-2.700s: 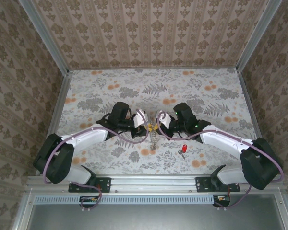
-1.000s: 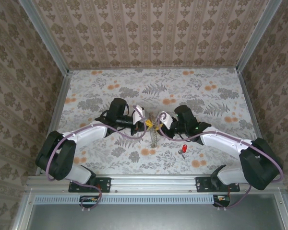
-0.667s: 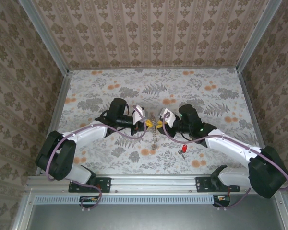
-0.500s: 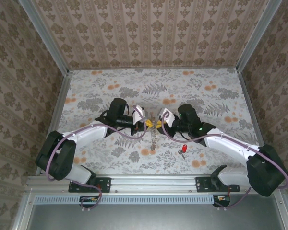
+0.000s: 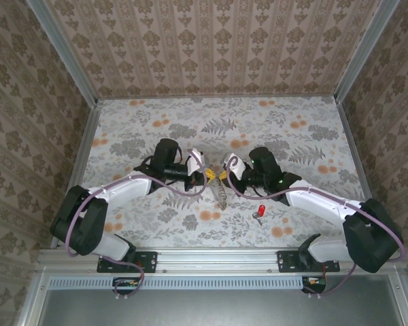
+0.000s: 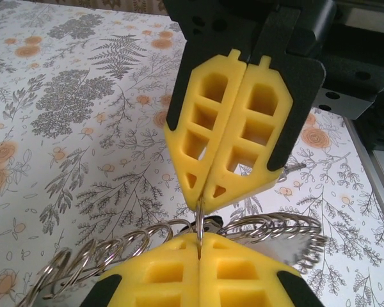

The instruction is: Put the keys on the keyring

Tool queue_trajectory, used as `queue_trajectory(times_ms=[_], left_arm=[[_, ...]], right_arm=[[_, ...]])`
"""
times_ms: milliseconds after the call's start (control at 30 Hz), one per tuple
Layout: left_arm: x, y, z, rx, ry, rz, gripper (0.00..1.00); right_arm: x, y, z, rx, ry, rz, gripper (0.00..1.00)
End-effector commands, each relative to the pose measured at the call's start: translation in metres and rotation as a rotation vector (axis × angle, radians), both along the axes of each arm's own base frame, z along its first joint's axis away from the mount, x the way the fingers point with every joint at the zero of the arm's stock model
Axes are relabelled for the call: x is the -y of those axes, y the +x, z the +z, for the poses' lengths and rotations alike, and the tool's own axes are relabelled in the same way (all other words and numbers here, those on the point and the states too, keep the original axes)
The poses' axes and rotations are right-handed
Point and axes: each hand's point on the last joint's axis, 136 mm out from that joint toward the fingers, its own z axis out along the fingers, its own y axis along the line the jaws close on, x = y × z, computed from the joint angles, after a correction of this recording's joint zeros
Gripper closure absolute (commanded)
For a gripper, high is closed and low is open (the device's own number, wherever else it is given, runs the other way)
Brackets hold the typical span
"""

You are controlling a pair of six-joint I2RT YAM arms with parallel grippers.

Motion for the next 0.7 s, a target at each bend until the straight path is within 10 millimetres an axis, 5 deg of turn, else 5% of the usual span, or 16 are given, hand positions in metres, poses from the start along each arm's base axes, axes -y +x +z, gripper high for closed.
queue_trajectory(times_ms=[0, 400, 667], left_arm=[[0.002, -0.004, 0.017, 0.042, -0.05, -0.03, 1.0], [0.005, -0.003, 0.008, 0.053, -0.048, -0.025, 1.0], [-0.004, -0.004, -0.017, 0.082, 0.083, -0.013, 1.0]], right_arm=[[-0.003, 0.004, 0.002, -0.011, 0.01, 0.003, 0.98], [-0.01, 0.007, -0.016, -0.148, 0.021, -0.013, 1.0], [0.0, 0.008, 0.0, -0.152, 0.018, -0.05, 1.0]])
